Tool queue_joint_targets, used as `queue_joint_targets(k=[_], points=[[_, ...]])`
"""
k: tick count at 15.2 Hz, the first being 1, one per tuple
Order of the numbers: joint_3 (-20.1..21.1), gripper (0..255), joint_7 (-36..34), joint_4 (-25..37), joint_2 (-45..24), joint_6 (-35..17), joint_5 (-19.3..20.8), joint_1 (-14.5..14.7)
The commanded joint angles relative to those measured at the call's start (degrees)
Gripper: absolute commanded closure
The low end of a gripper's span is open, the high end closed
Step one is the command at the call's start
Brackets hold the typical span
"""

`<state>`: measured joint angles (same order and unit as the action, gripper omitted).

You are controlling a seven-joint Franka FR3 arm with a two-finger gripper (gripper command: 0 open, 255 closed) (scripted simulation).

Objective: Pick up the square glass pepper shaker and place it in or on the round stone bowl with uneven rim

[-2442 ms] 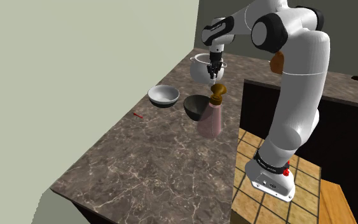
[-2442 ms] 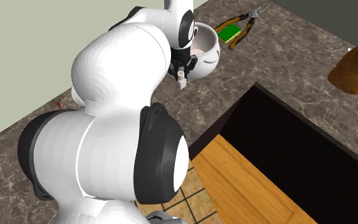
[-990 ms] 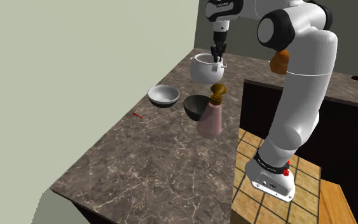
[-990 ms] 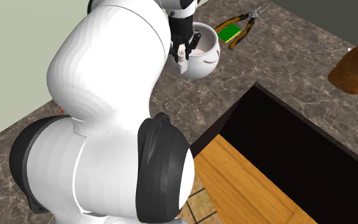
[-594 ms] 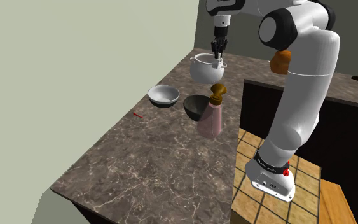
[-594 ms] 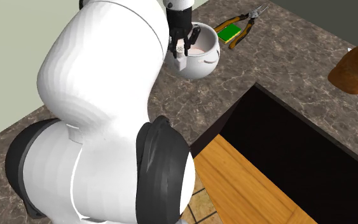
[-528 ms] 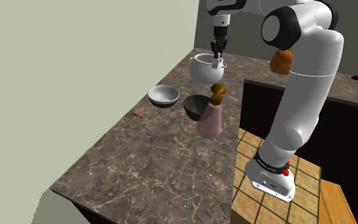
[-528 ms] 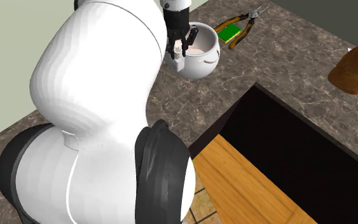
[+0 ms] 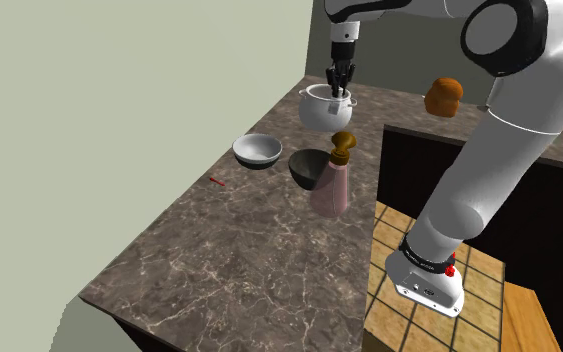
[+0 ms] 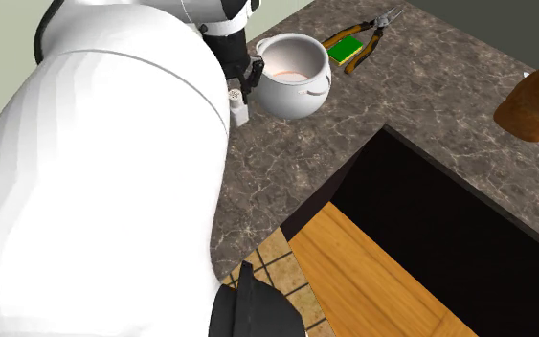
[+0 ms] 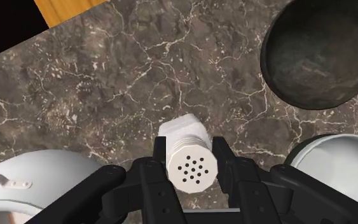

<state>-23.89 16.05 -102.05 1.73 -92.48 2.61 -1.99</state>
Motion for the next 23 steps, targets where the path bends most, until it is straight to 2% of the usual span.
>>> queue_joint_targets(k=[1, 8, 16, 23], points=[[1.6, 255, -3.3, -3.5, 3.7, 0.1, 1.0, 1.4], [7.7, 255, -13.6, -12.3, 13.6, 1.1, 1.7, 4.9], [15.4, 255, -24.7, -18.4, 21.3, 3.0, -0.9, 8.6], [15.8, 255, -25.4, -23.5, 21.9, -1.5, -1.1, 8.8]])
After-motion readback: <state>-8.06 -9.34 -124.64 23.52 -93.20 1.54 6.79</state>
